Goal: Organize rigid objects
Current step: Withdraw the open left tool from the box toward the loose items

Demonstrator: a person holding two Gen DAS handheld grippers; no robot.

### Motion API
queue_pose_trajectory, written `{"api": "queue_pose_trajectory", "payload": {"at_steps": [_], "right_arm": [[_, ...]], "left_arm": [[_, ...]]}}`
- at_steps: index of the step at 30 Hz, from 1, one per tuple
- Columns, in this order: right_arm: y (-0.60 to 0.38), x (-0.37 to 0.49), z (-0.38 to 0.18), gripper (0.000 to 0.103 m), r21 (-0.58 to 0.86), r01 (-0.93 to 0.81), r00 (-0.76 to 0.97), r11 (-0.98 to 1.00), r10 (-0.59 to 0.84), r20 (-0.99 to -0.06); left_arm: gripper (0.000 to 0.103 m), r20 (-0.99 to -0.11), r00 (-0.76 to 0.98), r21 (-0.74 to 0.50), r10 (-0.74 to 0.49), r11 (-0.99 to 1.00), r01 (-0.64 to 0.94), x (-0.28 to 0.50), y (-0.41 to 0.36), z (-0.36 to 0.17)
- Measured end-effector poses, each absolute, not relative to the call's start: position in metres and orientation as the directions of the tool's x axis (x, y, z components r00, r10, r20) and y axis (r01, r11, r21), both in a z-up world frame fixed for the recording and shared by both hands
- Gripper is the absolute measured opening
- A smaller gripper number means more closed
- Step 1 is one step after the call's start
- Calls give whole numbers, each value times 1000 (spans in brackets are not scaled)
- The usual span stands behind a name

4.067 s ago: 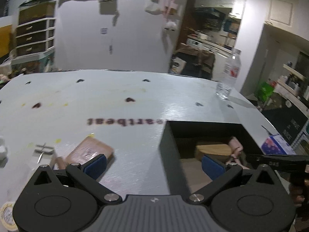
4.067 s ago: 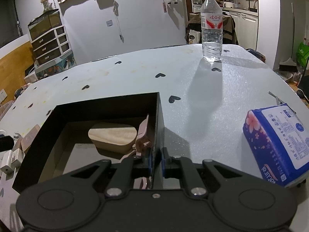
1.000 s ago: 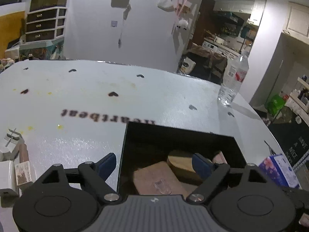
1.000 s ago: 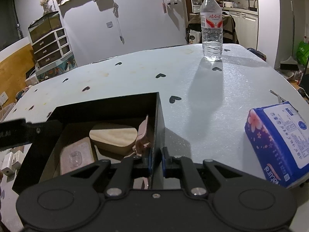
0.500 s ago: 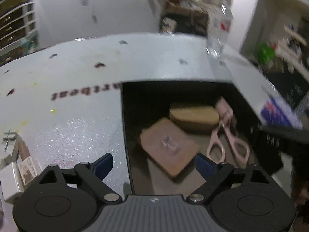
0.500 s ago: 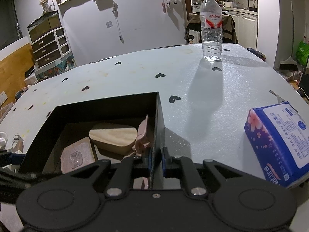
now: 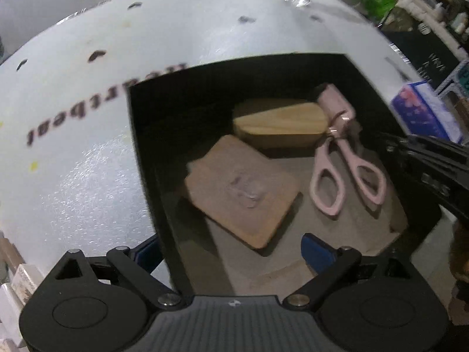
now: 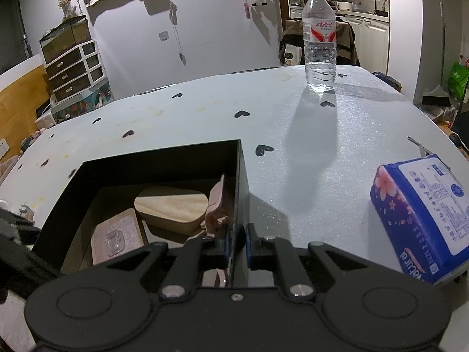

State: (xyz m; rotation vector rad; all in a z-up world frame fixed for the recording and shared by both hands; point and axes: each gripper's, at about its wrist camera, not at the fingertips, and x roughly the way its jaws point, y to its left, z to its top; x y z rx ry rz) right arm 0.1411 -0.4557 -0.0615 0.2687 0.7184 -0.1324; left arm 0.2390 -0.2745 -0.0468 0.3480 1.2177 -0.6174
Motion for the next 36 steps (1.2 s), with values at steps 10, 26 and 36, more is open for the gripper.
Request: {"api": "queue_pose_trajectory", "payload": {"at_steps": [10, 26, 36], "right_arm": [[-457, 141, -61, 11, 198, 213, 745, 957, -27, -667], [-454, 143, -63, 11, 189, 221, 738, 957, -37, -674], [-454, 144, -62, 11, 192, 224, 737, 956, -37, -675]], "left_arm": [[97, -950, 259, 2, -177, 823, 569, 265, -275, -45], [97, -916, 383, 76, -120, 884, 460, 269, -243, -36], [97, -847, 454, -1, -278, 854, 521, 233, -238, -1]]}}
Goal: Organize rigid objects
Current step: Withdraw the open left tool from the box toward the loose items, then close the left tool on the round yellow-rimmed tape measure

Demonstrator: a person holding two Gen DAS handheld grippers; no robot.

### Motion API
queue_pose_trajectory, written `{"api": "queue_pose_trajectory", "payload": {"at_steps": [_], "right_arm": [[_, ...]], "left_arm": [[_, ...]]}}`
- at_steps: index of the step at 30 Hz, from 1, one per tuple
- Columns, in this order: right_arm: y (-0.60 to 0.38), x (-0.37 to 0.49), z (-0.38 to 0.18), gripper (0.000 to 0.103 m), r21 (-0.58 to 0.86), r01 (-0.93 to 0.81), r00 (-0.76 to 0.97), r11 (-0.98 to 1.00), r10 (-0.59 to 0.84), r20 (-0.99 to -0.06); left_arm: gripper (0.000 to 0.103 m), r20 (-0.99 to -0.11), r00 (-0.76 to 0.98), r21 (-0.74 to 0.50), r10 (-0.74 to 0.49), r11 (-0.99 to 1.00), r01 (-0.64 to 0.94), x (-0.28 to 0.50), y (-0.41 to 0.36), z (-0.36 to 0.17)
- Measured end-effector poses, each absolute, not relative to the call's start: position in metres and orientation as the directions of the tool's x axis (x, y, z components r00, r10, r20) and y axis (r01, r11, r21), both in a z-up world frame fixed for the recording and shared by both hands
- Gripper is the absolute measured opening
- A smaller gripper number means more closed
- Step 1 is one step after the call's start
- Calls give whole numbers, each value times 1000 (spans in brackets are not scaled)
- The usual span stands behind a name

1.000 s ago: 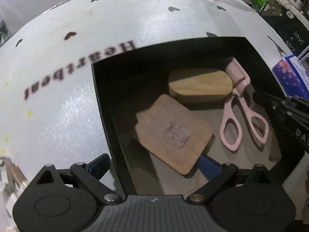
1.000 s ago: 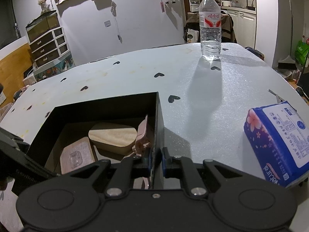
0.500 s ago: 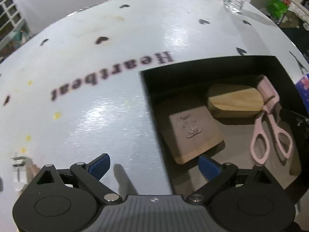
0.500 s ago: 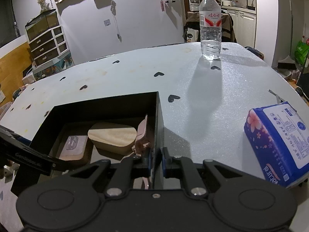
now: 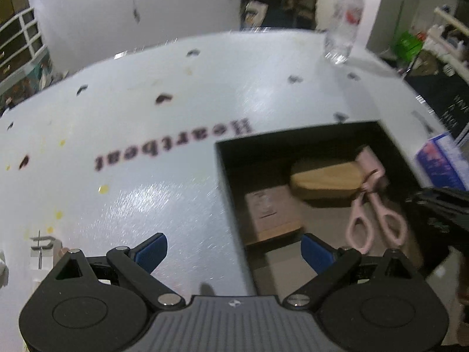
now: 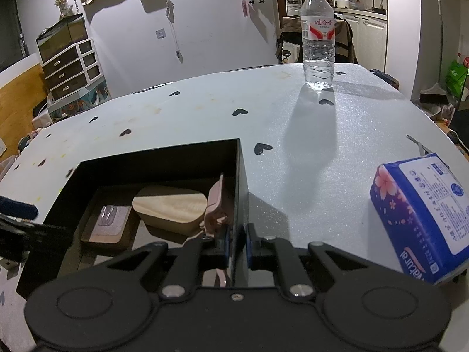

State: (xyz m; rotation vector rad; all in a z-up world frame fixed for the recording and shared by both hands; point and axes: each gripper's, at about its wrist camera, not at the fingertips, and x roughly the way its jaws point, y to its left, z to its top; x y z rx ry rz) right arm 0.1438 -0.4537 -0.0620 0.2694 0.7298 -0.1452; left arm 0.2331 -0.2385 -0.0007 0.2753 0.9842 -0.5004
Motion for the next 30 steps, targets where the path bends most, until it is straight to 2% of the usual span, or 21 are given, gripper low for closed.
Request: {"api": "queue_pose_trajectory", "payload": {"at_steps": [7, 15, 30], "right_arm": [[-455, 143, -62, 10, 198, 222, 742, 955, -33, -669], [-456, 142, -62, 10, 194, 214, 744, 957, -31, -668], [-455, 141, -61, 10, 195, 213, 746, 957, -30, -665]], "left_arm": [[101, -740, 553, -40, -382, 847, 531, 206, -229, 23], [102, -625, 666, -95, -406, 887, 452, 194, -193, 30], [103, -488, 852, -40, -190, 980, 196, 185, -111, 19]]}}
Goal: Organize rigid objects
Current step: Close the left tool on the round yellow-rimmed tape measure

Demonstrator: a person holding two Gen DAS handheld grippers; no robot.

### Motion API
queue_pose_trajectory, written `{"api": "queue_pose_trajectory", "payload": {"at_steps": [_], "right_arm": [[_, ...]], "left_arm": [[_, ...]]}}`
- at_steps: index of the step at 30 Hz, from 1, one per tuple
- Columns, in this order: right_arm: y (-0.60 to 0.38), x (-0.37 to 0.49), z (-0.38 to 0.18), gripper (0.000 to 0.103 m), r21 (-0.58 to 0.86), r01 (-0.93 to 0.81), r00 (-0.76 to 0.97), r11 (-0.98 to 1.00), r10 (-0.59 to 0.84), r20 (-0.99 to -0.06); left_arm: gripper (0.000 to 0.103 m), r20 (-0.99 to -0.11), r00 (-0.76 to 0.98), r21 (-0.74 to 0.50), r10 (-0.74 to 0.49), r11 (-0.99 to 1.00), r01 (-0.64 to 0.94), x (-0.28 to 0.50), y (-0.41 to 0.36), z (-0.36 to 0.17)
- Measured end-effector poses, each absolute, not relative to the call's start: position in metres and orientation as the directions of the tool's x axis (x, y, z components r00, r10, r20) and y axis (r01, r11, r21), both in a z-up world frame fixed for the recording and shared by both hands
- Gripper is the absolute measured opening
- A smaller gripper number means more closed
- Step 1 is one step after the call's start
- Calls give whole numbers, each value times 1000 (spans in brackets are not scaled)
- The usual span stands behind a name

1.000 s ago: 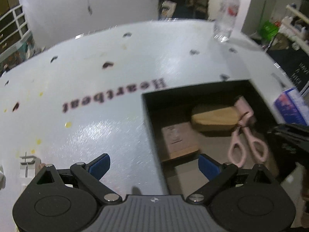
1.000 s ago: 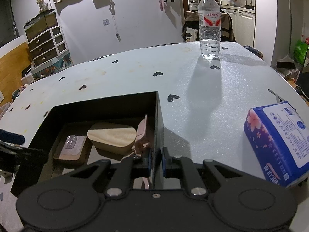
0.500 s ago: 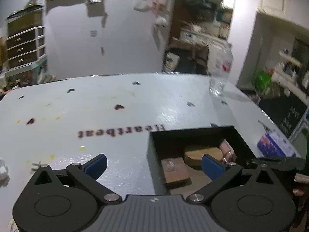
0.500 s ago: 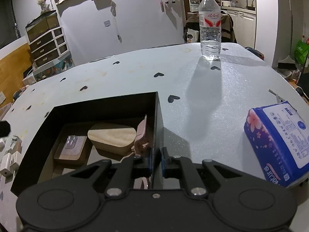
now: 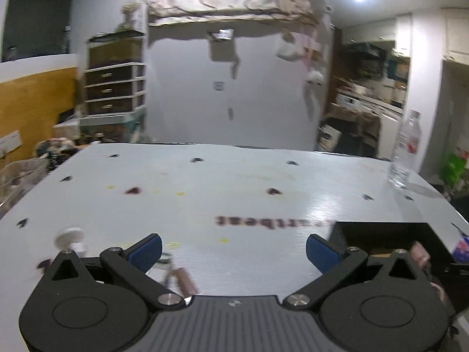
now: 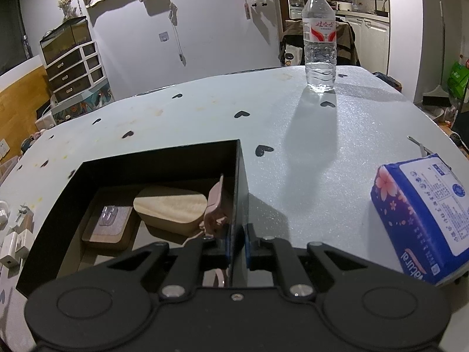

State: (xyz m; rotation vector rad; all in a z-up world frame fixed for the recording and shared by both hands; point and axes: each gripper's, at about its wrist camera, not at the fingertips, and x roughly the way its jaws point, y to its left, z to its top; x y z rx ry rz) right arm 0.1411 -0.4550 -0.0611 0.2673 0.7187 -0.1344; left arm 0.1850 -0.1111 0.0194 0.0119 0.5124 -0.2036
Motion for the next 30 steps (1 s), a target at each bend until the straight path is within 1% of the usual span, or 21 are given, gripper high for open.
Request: {"api": "queue_pose_trajectory", "payload": {"at_steps": [6, 17, 23, 25, 27, 30], "right_arm": [[-455, 141, -61, 10, 197, 212, 747, 957, -29, -664], [-455, 141, -60, 10, 198, 213, 747, 957, -29, -664], [-456, 142, -61, 10, 200, 217, 746, 955, -31, -665], [-456, 142, -61, 10, 200, 218, 746, 955, -31, -665], [-456, 142, -61, 10, 200, 218, 746, 955, -31, -665], [-456, 143, -62, 10, 199, 218, 745, 955, -31, -666]], "left_arm": [[103, -482, 871, -57, -96, 995, 78, 181, -75, 15], [101, -542, 838, -34, 61, 995, -94, 173, 5, -14], [90, -595, 803, -51, 36, 995, -83, 165, 17, -32], [83, -621, 783, -36, 35, 997, -74, 165, 15, -39], [78, -652, 757, -21, 39, 997, -69, 167, 14, -45], [74, -664, 747, -7, 45, 998, -66, 167, 10, -51]]}}
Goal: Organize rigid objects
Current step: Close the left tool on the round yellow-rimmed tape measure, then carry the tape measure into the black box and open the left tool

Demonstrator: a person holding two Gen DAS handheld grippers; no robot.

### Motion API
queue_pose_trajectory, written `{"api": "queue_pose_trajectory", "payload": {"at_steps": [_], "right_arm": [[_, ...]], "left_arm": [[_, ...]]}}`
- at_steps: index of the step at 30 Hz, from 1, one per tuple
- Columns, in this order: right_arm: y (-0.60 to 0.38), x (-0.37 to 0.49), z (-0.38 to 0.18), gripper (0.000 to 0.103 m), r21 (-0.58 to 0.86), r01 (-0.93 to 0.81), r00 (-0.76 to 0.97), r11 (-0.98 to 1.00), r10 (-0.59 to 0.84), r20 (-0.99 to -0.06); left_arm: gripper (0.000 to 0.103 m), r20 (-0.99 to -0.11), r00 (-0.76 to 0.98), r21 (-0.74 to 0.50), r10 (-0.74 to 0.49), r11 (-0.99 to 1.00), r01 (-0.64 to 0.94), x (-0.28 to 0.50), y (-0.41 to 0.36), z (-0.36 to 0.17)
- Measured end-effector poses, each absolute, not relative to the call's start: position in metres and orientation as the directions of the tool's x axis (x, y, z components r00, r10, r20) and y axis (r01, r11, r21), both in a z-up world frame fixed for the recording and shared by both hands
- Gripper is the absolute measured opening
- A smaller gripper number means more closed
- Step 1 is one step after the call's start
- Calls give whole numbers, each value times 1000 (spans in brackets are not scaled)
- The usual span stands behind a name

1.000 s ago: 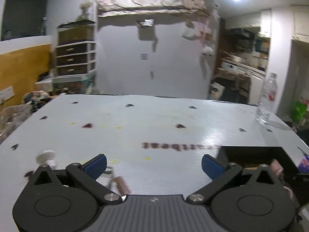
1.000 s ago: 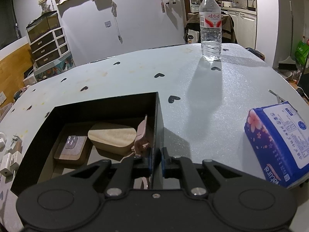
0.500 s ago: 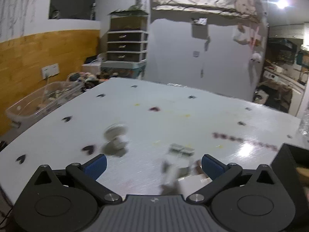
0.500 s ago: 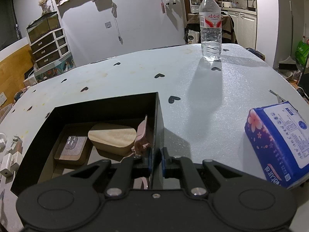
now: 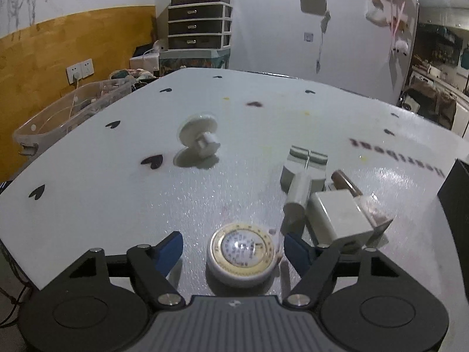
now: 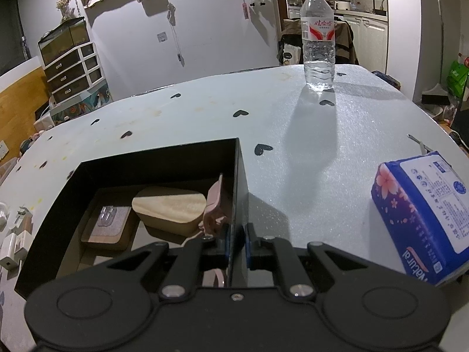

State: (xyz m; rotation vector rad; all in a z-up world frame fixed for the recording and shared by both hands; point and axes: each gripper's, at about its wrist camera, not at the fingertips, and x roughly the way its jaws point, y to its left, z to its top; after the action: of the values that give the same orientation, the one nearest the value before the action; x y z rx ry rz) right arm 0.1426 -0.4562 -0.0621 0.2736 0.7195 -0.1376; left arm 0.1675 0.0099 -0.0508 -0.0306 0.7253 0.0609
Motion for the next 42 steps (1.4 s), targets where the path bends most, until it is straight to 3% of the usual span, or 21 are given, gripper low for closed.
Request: {"api": "queue_pose_trajectory", "payload": {"at_steps": [5, 10, 15, 24, 35, 42], "right_arm": [[-456, 143, -62, 10, 201, 218, 746, 955, -30, -666], [-456, 143, -63, 10, 200, 219, 745, 955, -31, -666], [-457, 143, -64, 10, 202, 219, 745, 954, -30, -666], [-458, 143, -66, 10, 199, 219, 743, 955, -32, -668], [-457, 144, -66, 10, 198, 220, 742, 955, -32, -669], [-457, 144, -66, 10, 198, 220, 742, 955, -32, -669]], "left_arm": [[72, -669, 742, -2, 37, 999, -51, 168, 6, -52], [57, -679, 733, 4, 37, 999, -47, 168, 5, -53], [57, -676, 735, -12, 41, 998, -66, 168, 7, -51], [57, -606, 796, -156, 0, 981, -119, 165, 20, -33], [57, -468, 772, -205, -430, 902, 379, 180, -102, 16], [57, -526, 604, -131, -599, 758, 639, 192, -205, 11]]}}
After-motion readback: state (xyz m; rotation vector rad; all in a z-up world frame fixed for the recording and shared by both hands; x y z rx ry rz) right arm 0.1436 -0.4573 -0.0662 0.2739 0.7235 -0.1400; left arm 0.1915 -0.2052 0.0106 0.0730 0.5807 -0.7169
